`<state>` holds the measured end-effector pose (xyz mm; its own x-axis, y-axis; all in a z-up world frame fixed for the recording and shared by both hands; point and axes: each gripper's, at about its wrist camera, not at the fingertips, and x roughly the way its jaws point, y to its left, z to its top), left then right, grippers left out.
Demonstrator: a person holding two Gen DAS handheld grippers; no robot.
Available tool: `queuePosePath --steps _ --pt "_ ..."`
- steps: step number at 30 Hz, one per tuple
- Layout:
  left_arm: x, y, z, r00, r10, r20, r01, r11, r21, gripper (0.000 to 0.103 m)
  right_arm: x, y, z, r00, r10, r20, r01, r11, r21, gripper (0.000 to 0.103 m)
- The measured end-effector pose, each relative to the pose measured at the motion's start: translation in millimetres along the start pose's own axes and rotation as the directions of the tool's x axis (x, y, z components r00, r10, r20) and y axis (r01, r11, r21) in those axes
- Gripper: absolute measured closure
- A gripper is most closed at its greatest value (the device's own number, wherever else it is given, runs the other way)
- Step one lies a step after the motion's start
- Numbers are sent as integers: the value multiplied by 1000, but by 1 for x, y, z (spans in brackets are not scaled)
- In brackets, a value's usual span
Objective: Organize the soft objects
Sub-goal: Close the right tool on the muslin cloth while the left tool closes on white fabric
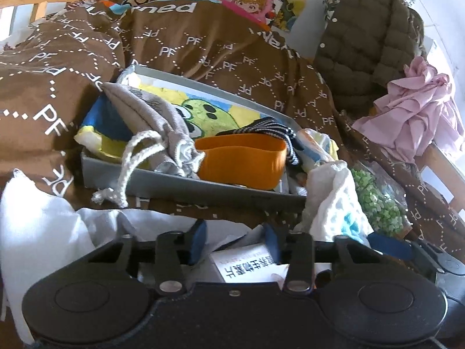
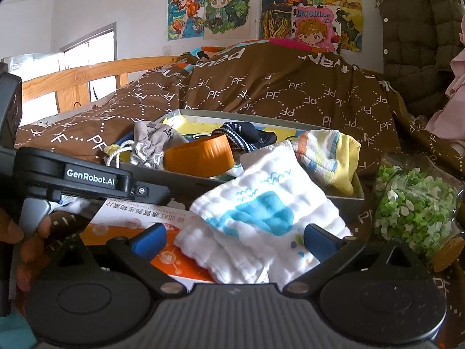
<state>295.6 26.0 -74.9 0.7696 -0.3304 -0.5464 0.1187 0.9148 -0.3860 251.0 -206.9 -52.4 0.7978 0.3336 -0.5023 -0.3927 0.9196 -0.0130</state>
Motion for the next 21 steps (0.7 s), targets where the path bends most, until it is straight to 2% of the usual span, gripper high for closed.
queuePosePath --steps 5,7,10,13,21 --pt "-1 5 2 1000 6 0 -6 999 -44 75 0 -1 0 1000 0 -1 0 1000 0 0" --pt "-3 6 2 1000 18 6 -17 999 -42 85 0 -1 0 1000 1 -1 -1 1000 6 1" --pt "-4 8 3 1000 27 9 -27 998 -60 94 0 -3 0 1000 -1 -4 1 1000 20 3" --pt "-6 9 4 999 33 16 -32 997 -66 99 1 -7 1 1000 -6 -9 6 999 39 7" --pt "-15 8 5 999 2 52 5 992 -126 101 2 -9 0 999 -14 -29 16 998 62 17"
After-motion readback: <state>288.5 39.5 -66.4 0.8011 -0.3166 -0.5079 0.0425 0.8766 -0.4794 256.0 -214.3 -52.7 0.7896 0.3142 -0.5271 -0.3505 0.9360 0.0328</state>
